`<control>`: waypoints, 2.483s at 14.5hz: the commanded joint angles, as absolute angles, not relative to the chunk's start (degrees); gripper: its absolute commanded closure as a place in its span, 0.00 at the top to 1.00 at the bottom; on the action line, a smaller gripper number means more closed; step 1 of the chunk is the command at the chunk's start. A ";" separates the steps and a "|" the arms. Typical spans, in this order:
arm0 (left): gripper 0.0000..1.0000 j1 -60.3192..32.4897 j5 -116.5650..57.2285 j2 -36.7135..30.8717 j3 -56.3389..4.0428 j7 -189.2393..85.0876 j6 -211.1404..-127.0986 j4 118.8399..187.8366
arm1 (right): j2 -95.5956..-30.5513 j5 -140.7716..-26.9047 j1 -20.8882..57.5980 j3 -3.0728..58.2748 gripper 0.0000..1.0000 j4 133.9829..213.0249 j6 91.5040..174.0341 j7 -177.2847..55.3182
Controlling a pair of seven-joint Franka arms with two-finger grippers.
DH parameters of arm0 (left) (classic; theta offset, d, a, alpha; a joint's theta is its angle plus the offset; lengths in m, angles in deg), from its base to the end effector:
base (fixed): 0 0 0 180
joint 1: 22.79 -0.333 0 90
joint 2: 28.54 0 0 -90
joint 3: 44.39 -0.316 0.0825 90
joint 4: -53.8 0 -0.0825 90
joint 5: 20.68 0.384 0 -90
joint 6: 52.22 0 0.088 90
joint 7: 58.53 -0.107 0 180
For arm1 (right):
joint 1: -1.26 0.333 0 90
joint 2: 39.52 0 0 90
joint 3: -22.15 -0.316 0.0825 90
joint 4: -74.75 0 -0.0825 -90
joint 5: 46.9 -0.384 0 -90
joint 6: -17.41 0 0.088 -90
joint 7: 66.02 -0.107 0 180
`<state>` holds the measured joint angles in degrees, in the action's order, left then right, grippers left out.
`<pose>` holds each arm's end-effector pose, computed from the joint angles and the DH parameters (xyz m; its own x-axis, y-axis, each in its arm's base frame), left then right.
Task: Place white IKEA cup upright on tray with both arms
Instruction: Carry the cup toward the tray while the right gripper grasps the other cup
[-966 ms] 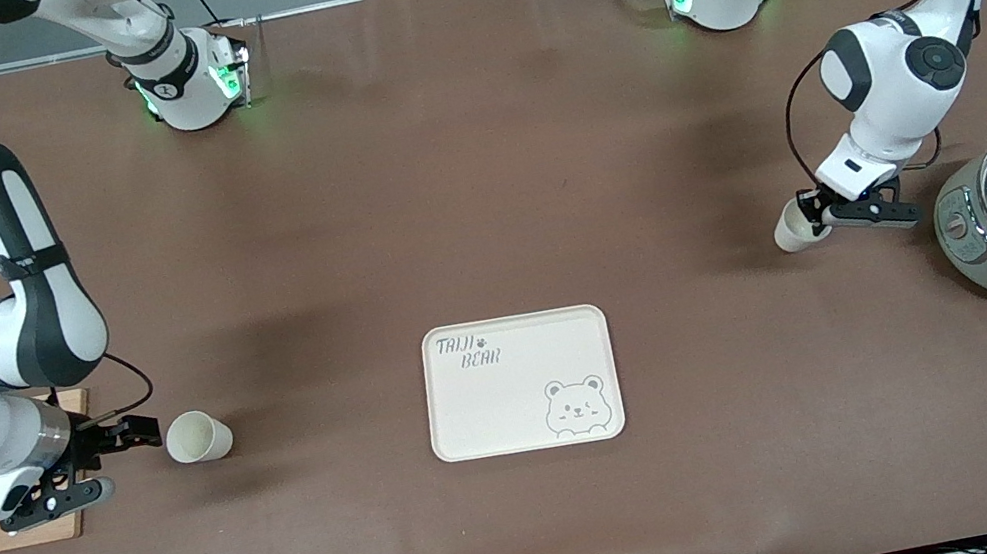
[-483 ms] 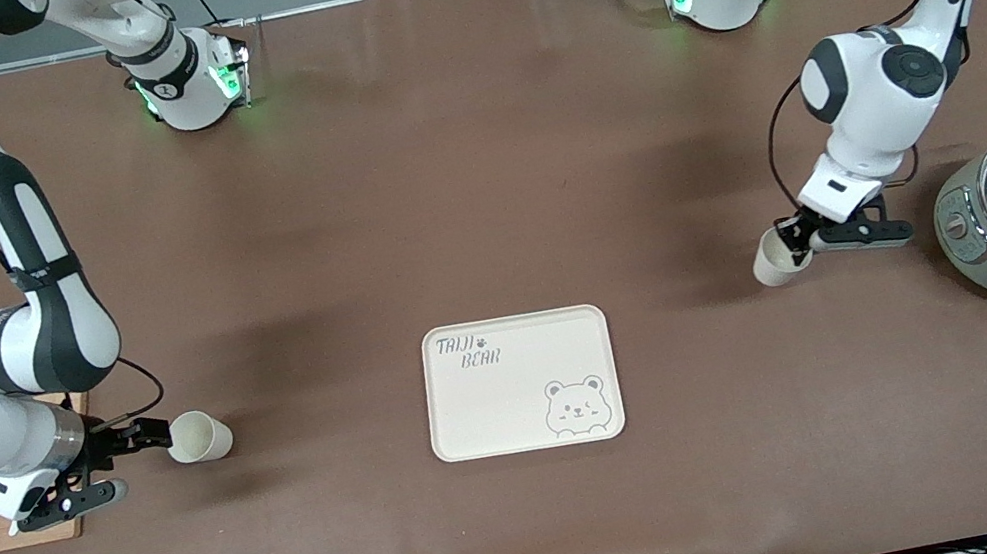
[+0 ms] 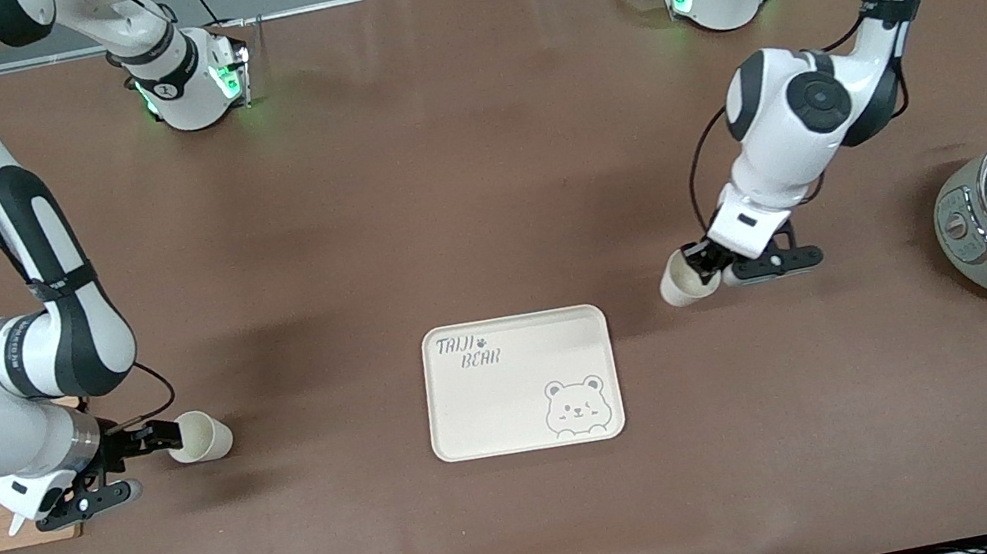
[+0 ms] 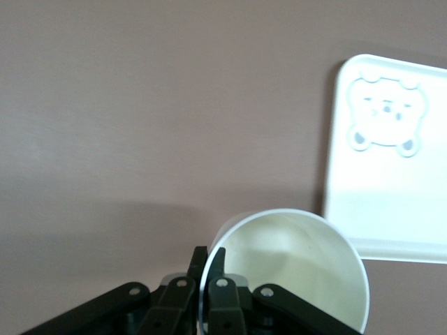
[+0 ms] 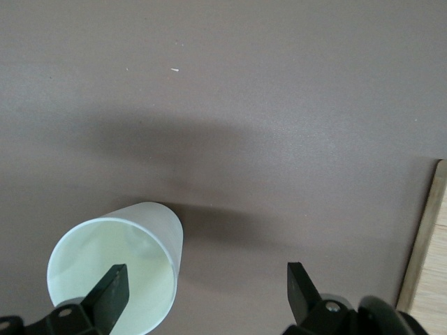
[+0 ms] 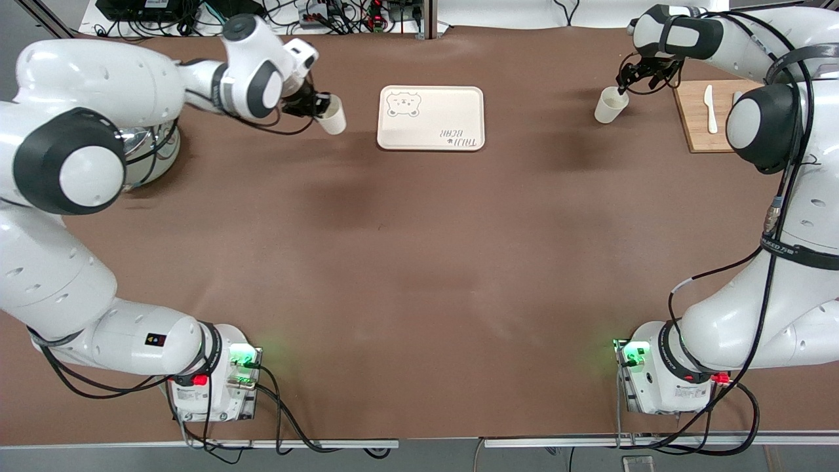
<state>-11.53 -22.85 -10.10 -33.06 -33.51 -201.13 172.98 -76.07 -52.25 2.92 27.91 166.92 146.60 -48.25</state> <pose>0.5607 -0.2285 0.2945 0.9847 0.0999 0.1429 0.0760 -0.9836 0.1635 0.6938 -0.0380 0.2574 0.9800 0.1986 0.0154 0.1987 -0.9800 -0.0090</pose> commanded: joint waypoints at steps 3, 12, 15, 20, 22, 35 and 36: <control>0.00 -5.58 -8.57 3.16 -33.14 -15.23 -181.81 149.04 | -75.91 -53.06 3.10 27.78 1.00 167.38 147.23 -46.94; 0.00 1.90 -8.20 12.50 -34.27 -6.24 -177.73 138.35 | -76.61 -53.06 3.45 27.34 1.00 169.31 149.07 -46.94; 0.00 2.69 -8.28 12.85 -34.37 -5.97 -178.25 138.44 | -76.61 -53.06 3.80 27.34 1.00 170.72 151.09 -46.94; 0.00 3.57 -8.28 13.56 -34.28 -3.51 -182.55 138.44 | -76.52 -53.06 3.98 27.34 1.00 172.65 153.98 -46.94; 0.00 3.67 -8.28 13.91 -34.28 -3.42 -183.96 138.44 | -76.52 -53.06 4.07 27.34 1.00 173.27 154.61 -46.94; 0.00 3.49 -7.58 16.90 -35.50 -3.51 -191.87 138.70 | -76.44 -52.97 4.33 27.34 0.22 173.18 154.17 -46.94; 0.00 3.58 -7.49 16.90 -35.77 -3.51 -191.97 138.79 | -76.44 -52.97 4.33 27.34 0.15 173.18 154.17 -46.94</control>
